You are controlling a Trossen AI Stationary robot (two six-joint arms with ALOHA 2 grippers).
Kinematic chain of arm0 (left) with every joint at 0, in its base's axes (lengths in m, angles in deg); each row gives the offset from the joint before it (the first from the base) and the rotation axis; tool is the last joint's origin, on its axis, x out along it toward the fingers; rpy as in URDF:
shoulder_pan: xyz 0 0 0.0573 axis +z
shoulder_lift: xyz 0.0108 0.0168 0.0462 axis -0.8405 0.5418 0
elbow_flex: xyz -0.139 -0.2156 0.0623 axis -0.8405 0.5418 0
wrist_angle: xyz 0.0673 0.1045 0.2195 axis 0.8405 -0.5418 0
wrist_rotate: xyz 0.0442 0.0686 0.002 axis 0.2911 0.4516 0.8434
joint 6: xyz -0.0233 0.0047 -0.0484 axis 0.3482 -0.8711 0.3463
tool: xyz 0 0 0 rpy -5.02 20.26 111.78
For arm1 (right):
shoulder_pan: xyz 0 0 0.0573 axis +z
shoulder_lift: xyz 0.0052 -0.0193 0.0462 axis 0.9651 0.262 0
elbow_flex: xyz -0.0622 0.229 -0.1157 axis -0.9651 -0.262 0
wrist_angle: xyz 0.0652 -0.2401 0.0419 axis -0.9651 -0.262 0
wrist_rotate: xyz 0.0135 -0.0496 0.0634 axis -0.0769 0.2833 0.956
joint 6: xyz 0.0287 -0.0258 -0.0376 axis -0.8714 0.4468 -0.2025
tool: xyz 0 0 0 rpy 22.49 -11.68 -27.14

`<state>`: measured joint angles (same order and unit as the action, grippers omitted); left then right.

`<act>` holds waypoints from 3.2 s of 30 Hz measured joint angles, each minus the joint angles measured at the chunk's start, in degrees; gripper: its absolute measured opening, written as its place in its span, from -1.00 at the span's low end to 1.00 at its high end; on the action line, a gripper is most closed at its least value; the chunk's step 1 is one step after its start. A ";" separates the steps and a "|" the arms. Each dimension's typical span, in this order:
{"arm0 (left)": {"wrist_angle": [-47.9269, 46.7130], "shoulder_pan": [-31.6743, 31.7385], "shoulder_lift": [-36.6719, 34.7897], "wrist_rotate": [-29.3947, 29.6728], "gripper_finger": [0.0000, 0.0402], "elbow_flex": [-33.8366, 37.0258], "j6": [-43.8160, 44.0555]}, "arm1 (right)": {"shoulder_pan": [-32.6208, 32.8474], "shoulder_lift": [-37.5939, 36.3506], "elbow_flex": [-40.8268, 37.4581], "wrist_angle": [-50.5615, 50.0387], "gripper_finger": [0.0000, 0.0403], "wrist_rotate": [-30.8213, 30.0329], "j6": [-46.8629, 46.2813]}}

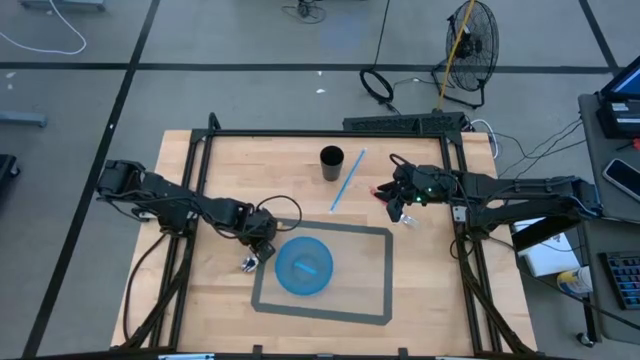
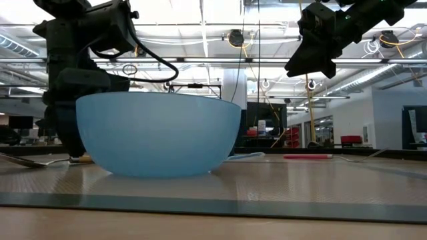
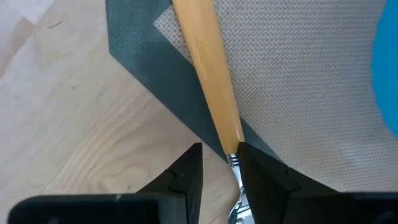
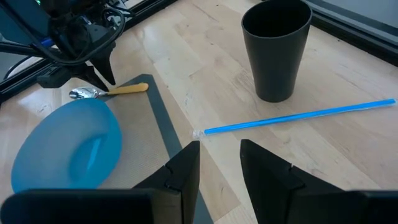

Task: Pick & Place Utensil
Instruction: Put the yellow spoon into the blue bowl

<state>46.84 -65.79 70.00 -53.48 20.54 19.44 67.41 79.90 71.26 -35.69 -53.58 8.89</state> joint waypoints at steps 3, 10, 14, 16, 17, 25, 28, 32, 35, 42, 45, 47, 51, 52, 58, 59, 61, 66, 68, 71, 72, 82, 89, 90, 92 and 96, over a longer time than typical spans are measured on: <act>0.00 0.44 0.00 -0.76 -0.53 0.00 -0.05 | 0.00 0.00 0.00 0.00 -0.45 0.00 0.00; 0.05 1.98 -0.02 -2.64 -0.55 0.00 -0.45 | 0.00 0.00 0.00 0.00 -0.45 0.00 -0.02; 0.58 2.63 -0.02 -3.98 -0.55 0.00 -1.16 | 0.00 0.00 0.00 -0.02 -0.45 0.02 -0.13; 0.87 2.88 0.00 -4.41 -0.55 0.00 -1.50 | 0.00 0.00 0.00 -0.02 -0.45 0.02 -0.13; 1.01 2.92 0.00 -4.59 -0.55 0.02 -1.75 | 0.00 0.00 -0.02 -0.02 -0.45 0.02 -0.13; 0.80 2.90 -0.99 -5.07 -0.55 0.04 -2.40 | 0.00 0.00 -0.02 -0.04 -0.45 0.02 -0.13; 1.35 3.01 -2.46 -4.32 -0.55 0.04 -2.16 | 0.00 0.02 -0.02 -0.07 -0.45 0.02 -0.04; 2.10 3.05 -3.67 -2.50 -0.55 0.02 -1.89 | 0.00 0.00 -0.02 -0.07 -0.45 0.01 0.00; 2.13 3.05 -3.69 -1.45 -0.55 0.02 -2.14 | 0.00 0.00 -0.02 -0.07 -0.45 0.02 -0.01; 2.19 3.05 -3.67 0.16 -0.45 0.02 -3.08 | 0.00 0.00 -0.02 -0.04 -0.45 0.02 -0.15; 2.50 3.05 -3.40 -0.10 -0.34 -0.01 -3.62 | 0.00 0.00 -0.02 -0.04 -0.45 0.01 -0.15; 2.44 3.05 -2.82 -0.20 -0.25 -0.07 -3.26 | 0.00 0.00 -0.02 -0.04 -0.45 0.00 -0.15; 2.56 3.05 -1.80 -0.88 -0.14 -0.09 -2.92 | 0.00 0.02 -0.02 0.00 -0.45 0.00 -0.15; 2.44 3.05 -1.44 -0.90 -0.13 -0.07 -2.88 | 0.00 0.02 -0.02 -0.02 -0.45 0.00 -0.17; 2.60 2.50 -0.21 -1.32 -0.20 -0.09 -2.40 | 0.00 0.02 -0.02 -0.02 -0.45 0.00 -0.17; 2.62 2.38 -0.10 -1.32 -0.23 -0.09 -2.32 | 0.00 0.02 -0.02 -0.02 -0.45 0.00 -0.17; 2.70 2.01 0.40 -1.29 -0.30 -0.09 -2.12 | 0.00 0.02 -0.02 -0.02 -0.45 0.00 -0.17; 3.42 1.26 0.39 -0.55 -0.45 -0.09 -1.92 | 0.00 0.02 -0.02 -0.02 -0.45 0.00 -0.17; 3.66 1.22 0.37 -0.42 -0.49 -0.09 -1.93 | 0.00 0.02 -0.02 -0.02 -0.45 0.00 -0.17; 3.72 1.22 0.37 -0.38 -0.51 -0.09 -1.94 | 0.00 0.02 -0.02 -0.02 -0.45 0.00 -0.17; 3.77 1.22 0.37 -0.38 -0.51 -0.09 -1.92 | 0.00 0.02 -0.02 -0.02 -0.45 0.00 -0.17; 3.74 1.22 0.37 0.23 -0.33 -0.09 -1.97 | 0.00 0.02 -0.02 -0.04 -0.45 0.00 -0.17; 3.66 1.22 0.37 0.85 -0.32 -0.09 -2.45 | 0.00 0.02 -0.02 -0.04 -0.45 0.00 -0.17; 3.65 1.22 0.37 0.94 -0.34 -0.09 -2.68 | 0.00 0.02 -0.02 -0.04 -0.45 0.00 -0.17; 3.64 1.22 0.37 1.03 -0.37 -0.09 -2.78 | 0.00 0.02 -0.02 -0.04 -0.45 0.00 -0.17; 3.63 1.22 0.37 1.08 -0.42 -0.09 -3.42 | 0.00 0.02 -0.02 -0.04 -0.45 -0.01 -0.10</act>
<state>50.46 -64.57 70.37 -52.40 20.46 16.02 67.41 79.92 71.24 -35.74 -53.59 8.79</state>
